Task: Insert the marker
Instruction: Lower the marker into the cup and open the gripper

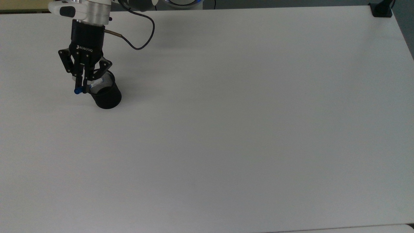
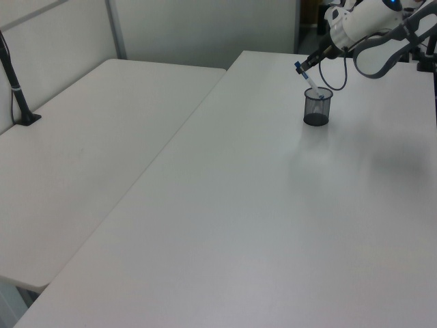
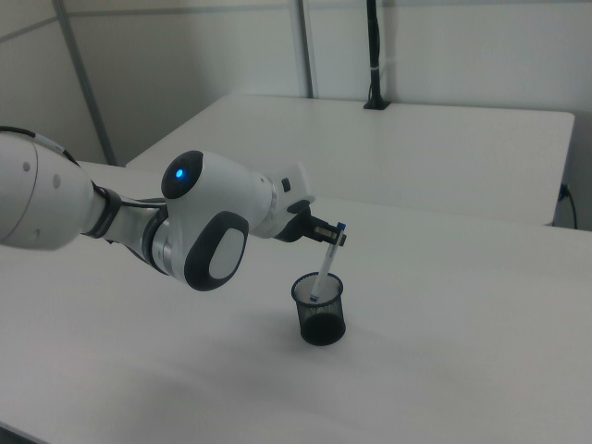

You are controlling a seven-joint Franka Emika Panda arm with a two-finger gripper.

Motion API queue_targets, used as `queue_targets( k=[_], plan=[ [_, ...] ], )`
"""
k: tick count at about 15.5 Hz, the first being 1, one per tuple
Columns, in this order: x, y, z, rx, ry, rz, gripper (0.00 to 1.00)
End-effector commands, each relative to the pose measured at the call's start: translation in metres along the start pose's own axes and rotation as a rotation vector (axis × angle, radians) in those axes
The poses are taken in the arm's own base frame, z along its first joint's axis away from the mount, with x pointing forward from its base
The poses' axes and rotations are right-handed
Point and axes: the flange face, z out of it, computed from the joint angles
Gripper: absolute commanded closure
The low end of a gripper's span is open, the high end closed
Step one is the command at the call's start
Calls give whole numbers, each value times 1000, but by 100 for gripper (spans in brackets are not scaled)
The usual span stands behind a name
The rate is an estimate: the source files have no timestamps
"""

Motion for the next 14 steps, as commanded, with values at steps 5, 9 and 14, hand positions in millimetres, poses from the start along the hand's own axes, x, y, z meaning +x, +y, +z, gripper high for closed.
queue_targets(
  k=[5, 9, 14],
  plan=[
    [-8, 7, 3, -10, 4, -61, 70],
    [-4, 11, -2, -15, 13, -41, 58],
    [15, 8, -21, -13, 53, 28, 5]
  ],
)
